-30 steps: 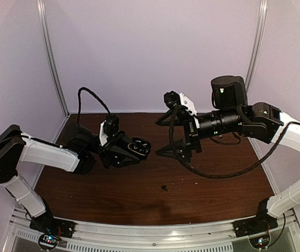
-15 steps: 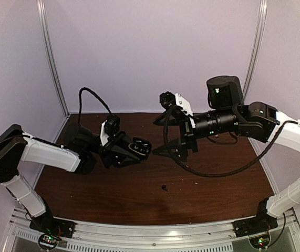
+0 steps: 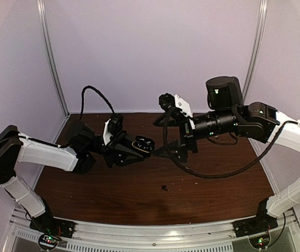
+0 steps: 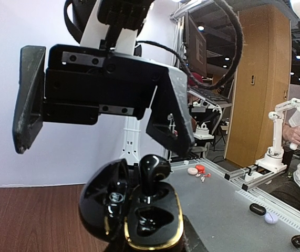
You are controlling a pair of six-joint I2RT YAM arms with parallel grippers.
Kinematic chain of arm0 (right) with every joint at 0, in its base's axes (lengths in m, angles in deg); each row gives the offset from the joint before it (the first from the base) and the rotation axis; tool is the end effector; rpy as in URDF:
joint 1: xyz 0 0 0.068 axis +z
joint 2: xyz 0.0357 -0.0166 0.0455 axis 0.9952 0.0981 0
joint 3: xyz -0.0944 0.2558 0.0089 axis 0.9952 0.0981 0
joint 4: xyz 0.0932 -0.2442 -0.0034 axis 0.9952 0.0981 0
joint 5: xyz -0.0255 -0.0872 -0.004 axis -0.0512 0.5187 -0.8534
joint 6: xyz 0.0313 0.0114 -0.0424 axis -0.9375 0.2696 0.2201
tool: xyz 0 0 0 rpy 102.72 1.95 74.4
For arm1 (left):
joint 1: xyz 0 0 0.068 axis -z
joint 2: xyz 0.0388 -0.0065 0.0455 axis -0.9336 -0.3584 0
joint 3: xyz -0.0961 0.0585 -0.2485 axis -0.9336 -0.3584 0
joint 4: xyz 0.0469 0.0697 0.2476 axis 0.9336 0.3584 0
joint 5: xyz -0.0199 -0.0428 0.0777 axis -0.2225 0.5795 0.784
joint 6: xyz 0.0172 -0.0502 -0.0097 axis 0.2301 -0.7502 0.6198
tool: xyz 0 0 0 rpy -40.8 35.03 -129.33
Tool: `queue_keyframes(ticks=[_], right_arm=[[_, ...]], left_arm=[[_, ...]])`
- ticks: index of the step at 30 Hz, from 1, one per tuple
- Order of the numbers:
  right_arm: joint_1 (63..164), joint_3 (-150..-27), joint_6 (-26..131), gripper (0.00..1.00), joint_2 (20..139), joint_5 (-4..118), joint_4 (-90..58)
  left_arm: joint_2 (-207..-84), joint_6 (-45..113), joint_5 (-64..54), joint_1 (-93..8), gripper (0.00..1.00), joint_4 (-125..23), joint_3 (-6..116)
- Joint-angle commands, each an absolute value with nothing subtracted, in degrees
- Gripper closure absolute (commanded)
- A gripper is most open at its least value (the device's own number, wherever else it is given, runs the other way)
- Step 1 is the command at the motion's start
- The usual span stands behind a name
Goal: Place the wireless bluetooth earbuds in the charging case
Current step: Adjust the right earbud in the right side groove of the charging case.
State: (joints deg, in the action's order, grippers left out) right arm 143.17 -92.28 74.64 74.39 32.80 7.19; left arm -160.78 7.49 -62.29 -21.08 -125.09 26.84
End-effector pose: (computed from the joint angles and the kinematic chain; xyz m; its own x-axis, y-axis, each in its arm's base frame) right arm 0.1372 0.2630 0.4074 0.0878 -0.2946 -0.9516 -0.9951 -0.0704 -0.0701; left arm 0.1846 -0.2527 0.2842 -0.2558 -0.0989 -0.9617 0.8649 -0.4679 -0.1819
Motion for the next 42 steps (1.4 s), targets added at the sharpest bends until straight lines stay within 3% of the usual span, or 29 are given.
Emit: queue_keyframes(ticks=[1, 32, 42], right_arm=[[143.44, -93.90, 76.09, 0.00, 72.68, 34.80, 8.96], [143.51, -93.19, 76.83, 0.01, 74.28, 40.93, 6.05], [143.93, -94.30, 76.20, 0.04, 75.10, 42.53, 4.99]], left_arm=[[-159.29, 7.85, -62.11, -21.54, 1.00, -126.12, 28.10], [-159.25, 7.41, -62.38, -21.45, 1.00, -126.25, 28.51], [-158.60, 11.38, -61.45, -21.36, 1.00, -118.77, 29.46]])
